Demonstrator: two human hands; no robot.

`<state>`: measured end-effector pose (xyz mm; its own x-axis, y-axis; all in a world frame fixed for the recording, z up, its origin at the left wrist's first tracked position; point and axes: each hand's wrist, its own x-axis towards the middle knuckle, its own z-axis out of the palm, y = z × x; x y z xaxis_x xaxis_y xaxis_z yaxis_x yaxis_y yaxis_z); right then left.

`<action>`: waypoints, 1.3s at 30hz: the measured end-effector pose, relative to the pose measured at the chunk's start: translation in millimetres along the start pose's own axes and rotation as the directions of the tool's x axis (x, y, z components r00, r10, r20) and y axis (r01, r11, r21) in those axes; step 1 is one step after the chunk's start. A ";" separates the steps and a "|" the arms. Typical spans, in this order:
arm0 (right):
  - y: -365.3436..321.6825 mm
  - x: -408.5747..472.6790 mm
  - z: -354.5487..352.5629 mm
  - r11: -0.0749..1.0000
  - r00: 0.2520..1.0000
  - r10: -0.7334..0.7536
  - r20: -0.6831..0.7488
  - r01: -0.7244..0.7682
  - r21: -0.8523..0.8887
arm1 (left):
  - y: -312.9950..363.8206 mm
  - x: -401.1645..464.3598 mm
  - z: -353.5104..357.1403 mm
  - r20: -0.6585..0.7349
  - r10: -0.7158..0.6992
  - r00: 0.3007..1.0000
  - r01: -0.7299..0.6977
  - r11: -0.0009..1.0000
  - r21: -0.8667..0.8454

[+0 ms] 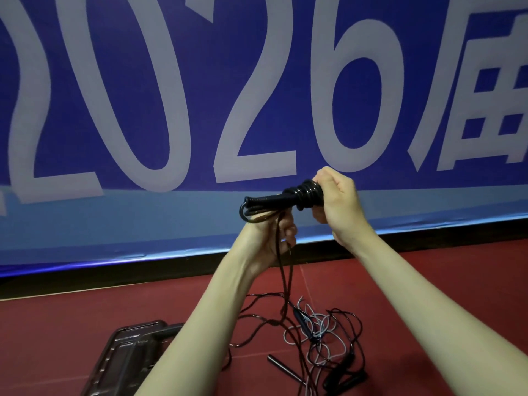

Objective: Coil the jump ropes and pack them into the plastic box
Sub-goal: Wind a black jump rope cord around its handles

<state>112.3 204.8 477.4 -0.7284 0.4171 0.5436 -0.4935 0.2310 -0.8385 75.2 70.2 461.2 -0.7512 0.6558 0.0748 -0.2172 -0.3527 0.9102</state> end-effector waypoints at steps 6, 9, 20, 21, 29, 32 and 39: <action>14.3 4.6 -1.6 0.982 0.961 -0.105 -0.256 0.060 -0.179 | -23.1 1.5 28.5 -0.041 -0.100 0.994 0.106 0.977 0.185; 19.4 5.9 -12.6 0.922 0.925 -0.239 -0.294 0.120 -0.368 | -32.0 -1.5 39.8 -0.077 0.008 0.997 0.036 0.829 0.559; 32.2 4.8 -42.7 0.743 0.971 -0.234 0.051 0.212 -0.635 | -8.7 -2.8 18.1 0.204 0.408 0.890 -0.125 -0.213 0.969; 30.2 4.2 -41.8 0.742 0.973 -0.204 0.108 0.225 -0.631 | -5.6 -3.2 14.9 0.205 0.438 0.875 -0.130 -0.195 0.972; 14.0 2.4 -38.0 0.884 0.938 0.014 0.346 0.150 -0.443 | 22.5 -9.5 -9.8 0.108 0.356 0.928 -0.219 0.290 0.931; 7.6 1.2 -31.4 0.965 0.924 0.072 0.375 0.030 -0.260 | 30.5 -14.1 -14.5 0.123 0.213 0.969 -0.216 0.493 0.843; 4.2 3.3 -15.9 0.970 0.942 0.159 0.295 -0.204 0.130 | 14.4 -0.6 -13.7 0.104 0.159 0.982 -0.190 0.830 0.525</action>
<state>115.4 221.2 475.0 -0.9049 0.1707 0.3898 -0.3916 0.0247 -0.9198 64.0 55.6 468.6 -0.7072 0.6574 0.2603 0.2896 -0.0666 0.9548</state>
